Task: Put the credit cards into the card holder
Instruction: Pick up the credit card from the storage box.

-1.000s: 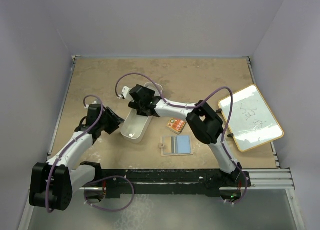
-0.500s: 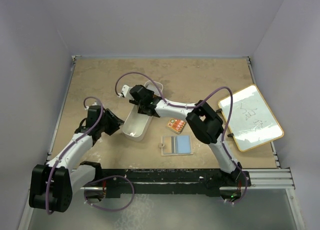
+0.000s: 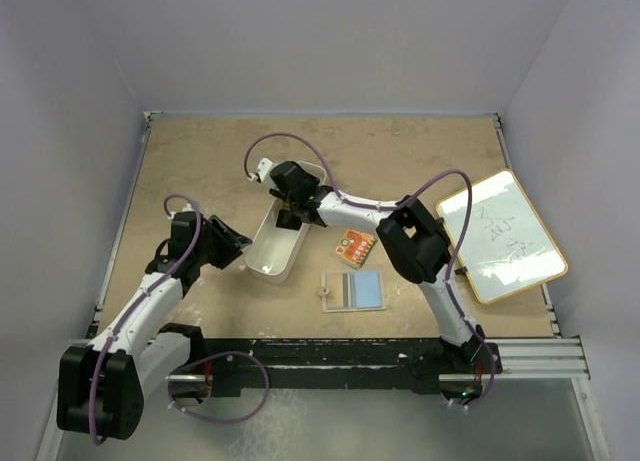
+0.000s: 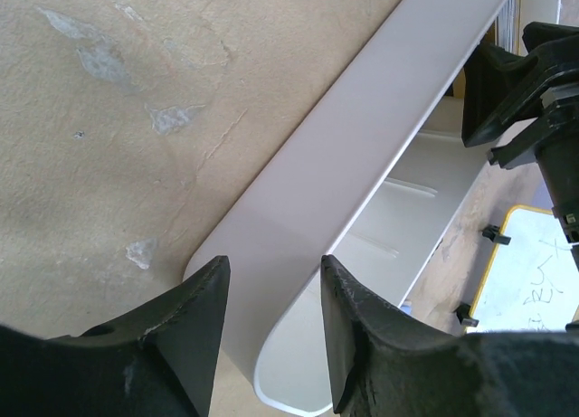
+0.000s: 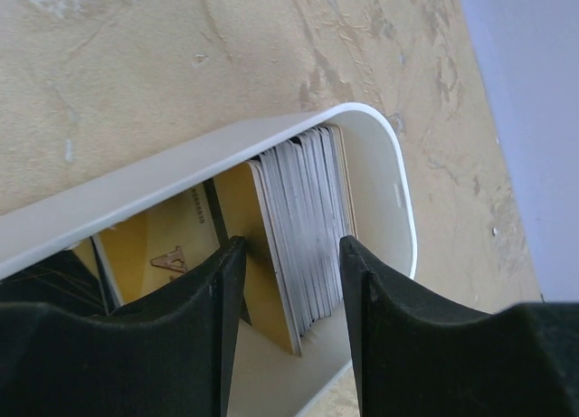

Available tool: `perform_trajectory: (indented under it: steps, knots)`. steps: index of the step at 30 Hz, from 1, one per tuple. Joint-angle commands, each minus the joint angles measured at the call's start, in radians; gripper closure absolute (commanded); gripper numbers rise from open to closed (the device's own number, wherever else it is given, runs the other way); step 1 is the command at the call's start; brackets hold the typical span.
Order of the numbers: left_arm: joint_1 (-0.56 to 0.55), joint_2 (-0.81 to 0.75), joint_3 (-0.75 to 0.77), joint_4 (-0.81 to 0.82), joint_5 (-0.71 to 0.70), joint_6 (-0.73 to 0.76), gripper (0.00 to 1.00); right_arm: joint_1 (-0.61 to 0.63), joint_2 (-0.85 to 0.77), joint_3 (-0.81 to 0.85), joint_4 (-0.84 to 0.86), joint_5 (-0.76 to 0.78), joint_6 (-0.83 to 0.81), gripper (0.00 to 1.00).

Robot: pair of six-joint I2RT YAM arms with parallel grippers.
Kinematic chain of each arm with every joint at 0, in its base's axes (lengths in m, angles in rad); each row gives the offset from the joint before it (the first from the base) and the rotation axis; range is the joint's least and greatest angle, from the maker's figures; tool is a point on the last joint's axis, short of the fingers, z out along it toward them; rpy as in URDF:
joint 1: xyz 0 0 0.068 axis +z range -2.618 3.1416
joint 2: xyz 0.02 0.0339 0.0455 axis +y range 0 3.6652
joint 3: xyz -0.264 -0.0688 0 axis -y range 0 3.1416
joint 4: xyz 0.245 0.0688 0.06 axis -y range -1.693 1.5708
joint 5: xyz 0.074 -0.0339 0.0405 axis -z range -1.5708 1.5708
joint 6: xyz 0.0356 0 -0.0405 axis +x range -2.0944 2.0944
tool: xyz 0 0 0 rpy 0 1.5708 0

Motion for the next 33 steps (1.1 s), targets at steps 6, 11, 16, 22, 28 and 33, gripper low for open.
perform_trajectory:
  steps: [6,11,16,22,28,33]
  knots:
    - [0.005,-0.015,-0.01,0.028,0.044,-0.016,0.56,-0.024,-0.038,0.043,0.004,-0.043,0.046,0.5]
    - [0.006,0.014,-0.023,0.039,0.04,-0.009,0.56,-0.035,-0.05,0.05,-0.005,-0.071,0.045,0.56]
    - [0.006,0.019,-0.022,0.039,0.035,-0.001,0.56,-0.039,-0.077,0.042,0.004,-0.078,0.049,0.64]
    - [0.006,0.013,-0.024,0.027,0.03,0.009,0.56,-0.048,-0.08,0.057,-0.013,-0.08,0.048,0.69]
    - [0.005,0.005,-0.024,0.023,0.028,0.009,0.56,-0.049,-0.097,0.064,-0.029,-0.087,0.055,0.71]
    - [0.006,0.003,-0.024,0.022,0.027,0.01,0.56,-0.051,-0.102,0.065,-0.03,-0.092,0.053,0.73]
